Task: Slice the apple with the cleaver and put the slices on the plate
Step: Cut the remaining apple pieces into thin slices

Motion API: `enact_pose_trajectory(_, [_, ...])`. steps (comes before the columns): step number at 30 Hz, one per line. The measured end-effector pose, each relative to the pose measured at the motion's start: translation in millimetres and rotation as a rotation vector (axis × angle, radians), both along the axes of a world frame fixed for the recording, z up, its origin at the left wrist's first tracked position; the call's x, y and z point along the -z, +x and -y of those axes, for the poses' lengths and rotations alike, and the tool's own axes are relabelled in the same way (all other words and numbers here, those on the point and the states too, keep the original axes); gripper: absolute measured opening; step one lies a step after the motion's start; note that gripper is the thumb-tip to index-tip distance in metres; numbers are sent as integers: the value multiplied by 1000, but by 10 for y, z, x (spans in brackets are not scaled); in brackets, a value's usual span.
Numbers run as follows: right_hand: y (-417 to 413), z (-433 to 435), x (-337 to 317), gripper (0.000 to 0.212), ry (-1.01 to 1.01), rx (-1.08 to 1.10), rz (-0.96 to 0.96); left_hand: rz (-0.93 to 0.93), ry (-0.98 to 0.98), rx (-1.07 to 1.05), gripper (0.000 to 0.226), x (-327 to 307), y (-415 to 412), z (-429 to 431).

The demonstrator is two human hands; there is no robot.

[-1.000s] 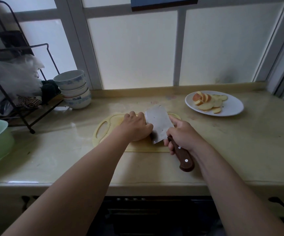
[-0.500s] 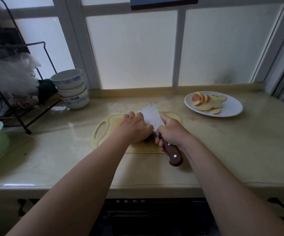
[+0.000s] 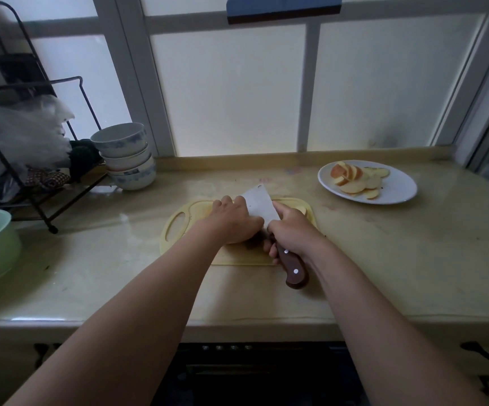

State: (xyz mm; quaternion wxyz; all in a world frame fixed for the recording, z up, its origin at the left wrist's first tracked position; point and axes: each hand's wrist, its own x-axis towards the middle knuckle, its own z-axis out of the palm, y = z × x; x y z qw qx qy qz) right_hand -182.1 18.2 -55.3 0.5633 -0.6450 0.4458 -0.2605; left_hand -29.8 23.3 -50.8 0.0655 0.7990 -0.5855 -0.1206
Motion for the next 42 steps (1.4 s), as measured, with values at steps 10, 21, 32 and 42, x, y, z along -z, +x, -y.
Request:
enact_pose_trajectory(10, [-119,-6,15,64,36,65,127,11,64,-40,62,-61,-26,3])
enact_pose_trajectory(21, [-161,-39,-11,74,59,106,166,27,43,-46,60,-58,-57,-6])
enact_pose_trajectory(32, [-172,-51,-29,66,51,115,163,14,52,-52,65,-69,-59,-21])
enact_pose_trajectory(42, [-180,-64,-37,65,87,125,203,14,44,-52,64,-61,-54,-16])
